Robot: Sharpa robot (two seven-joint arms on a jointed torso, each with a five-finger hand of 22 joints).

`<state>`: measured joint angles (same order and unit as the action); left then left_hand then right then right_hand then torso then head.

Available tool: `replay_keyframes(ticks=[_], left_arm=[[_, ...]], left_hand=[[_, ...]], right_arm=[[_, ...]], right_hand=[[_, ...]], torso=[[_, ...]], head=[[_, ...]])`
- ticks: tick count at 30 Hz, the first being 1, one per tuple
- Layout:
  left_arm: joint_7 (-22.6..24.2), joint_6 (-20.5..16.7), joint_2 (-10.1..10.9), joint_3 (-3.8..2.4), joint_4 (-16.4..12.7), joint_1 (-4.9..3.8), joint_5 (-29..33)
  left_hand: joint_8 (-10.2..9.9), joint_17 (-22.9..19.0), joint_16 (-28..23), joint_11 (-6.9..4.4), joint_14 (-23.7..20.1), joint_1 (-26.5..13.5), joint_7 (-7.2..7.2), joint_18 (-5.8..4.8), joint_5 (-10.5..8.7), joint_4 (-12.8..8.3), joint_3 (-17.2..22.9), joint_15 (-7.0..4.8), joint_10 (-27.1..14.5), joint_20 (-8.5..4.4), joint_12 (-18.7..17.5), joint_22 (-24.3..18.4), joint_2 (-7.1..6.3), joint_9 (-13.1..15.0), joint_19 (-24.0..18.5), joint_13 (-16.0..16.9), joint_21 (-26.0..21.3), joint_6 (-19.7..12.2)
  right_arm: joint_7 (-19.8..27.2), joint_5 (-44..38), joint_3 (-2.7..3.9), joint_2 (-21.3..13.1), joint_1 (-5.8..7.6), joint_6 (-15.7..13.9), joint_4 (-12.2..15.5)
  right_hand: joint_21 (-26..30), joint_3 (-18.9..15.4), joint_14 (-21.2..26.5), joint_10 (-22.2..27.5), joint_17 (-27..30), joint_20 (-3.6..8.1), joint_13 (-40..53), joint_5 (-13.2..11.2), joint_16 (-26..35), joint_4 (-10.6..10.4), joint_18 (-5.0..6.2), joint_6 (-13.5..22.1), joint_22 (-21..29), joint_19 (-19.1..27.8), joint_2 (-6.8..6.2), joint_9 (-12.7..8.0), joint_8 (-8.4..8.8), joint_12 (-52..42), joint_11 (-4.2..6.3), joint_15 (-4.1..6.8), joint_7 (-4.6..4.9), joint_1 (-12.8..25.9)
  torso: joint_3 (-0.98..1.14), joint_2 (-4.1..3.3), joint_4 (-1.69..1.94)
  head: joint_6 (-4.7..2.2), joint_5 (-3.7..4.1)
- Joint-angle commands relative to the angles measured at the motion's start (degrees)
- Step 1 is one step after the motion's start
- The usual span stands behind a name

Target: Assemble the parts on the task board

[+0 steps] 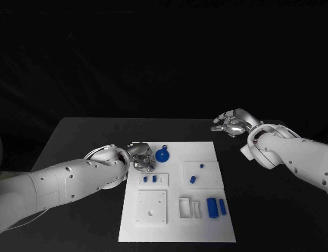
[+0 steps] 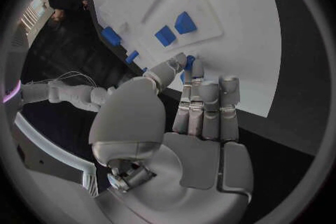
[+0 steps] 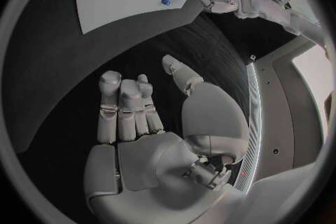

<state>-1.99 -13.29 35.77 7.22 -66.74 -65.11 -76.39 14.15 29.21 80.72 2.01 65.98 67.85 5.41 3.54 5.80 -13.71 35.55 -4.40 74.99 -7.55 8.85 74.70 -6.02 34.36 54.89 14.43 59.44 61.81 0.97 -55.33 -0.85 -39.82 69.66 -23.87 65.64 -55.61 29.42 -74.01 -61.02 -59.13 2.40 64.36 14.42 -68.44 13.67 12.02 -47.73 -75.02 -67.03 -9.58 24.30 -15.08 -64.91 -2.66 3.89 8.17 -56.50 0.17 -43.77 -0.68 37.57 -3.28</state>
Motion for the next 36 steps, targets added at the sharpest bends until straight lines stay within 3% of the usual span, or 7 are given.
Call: replay_keyframes(ticks=[1,13,21,36], left_arm=[[0.4,0.6,-0.3,0.13,-0.4,0.2,-0.3],[-3.1,0.4,-0.8,0.25,-0.9,0.19,-8.7],[-5.0,0.2,-0.9,0.97,-2.1,0.18,-14.4],[-5.3,-0.5,-0.7,1.12,-2.7,0.18,-15.1]], left_hand=[[0.2,-0.1,0.0,-0.04,0.3,-0.1,-0.1,3.25,0.3,-0.1,0.4,-0.03,0.4,-2.18,0.1,0.0,0.45,0.1,0.2,0.1,0.2,0.5],[0.3,-0.1,0.3,-0.21,0.7,-0.2,-0.18,3.24,0.69,-0.3,0.4,-0.19,0.9,-2.33,0.0,0.0,0.19,0.0,0.5,0.2,0.4,0.7],[0.4,-0.1,0.4,-0.35,0.8,-0.1,-0.28,3.22,1.29,-0.2,0.6,-0.33,1.3,-2.45,0.0,0.0,-0.22,0.0,0.7,0.3,0.4,1.0],[-0.2,-0.2,0.4,-0.49,1.0,0.1,0.03,3.17,1.35,-0.1,1.0,-0.47,1.7,-2.59,-0.1,-0.1,-1.07,-0.5,0.8,0.4,0.3,0.1]], right_arm=[[0.4,-0.3,0.02,0.0,-0.03,0.7,0.1],[0.3,-0.3,0.02,0.0,-0.03,0.7,0.1],[0.3,-0.3,0.02,0.1,-0.06,0.8,0.0],[0.3,-0.4,0.02,0.0,-0.11,0.9,0.0]], right_hand=[[0.3,-0.1,-0.2,0.3,-0.1,0.44,-0.1,0.4,0.4,-0.1,2.98,0.5,-0.9,0.1,-0.03,-0.1,0.28,-0.4,-0.02,-0.2,1.08,0.4],[0.3,-0.1,-0.2,0.3,-0.1,0.45,-0.1,0.4,0.4,-0.1,2.98,0.5,-0.9,0.1,-0.04,-0.1,0.28,-0.4,-0.02,-0.2,1.08,0.4],[0.3,-0.2,-0.2,0.3,-0.1,0.45,-0.1,0.4,0.4,-0.1,2.98,0.5,-0.9,0.1,-0.04,-0.1,0.28,-0.4,-0.02,-0.2,1.08,0.4],[0.4,-0.2,-0.2,0.3,-0.1,0.45,-0.1,0.4,0.4,-0.1,2.98,0.5,-0.9,0.1,-0.05,-0.1,0.28,-0.4,-0.02,-0.2,1.08,0.4]], torso=[[0.02,-0.01,-0.01],[0.0,0.01,0.02],[0.0,0.0,0.05],[0.01,0.01,-0.01]], head=[[-0.04,0.04],[-0.06,0.14],[-0.04,0.16],[-0.02,0.23]])
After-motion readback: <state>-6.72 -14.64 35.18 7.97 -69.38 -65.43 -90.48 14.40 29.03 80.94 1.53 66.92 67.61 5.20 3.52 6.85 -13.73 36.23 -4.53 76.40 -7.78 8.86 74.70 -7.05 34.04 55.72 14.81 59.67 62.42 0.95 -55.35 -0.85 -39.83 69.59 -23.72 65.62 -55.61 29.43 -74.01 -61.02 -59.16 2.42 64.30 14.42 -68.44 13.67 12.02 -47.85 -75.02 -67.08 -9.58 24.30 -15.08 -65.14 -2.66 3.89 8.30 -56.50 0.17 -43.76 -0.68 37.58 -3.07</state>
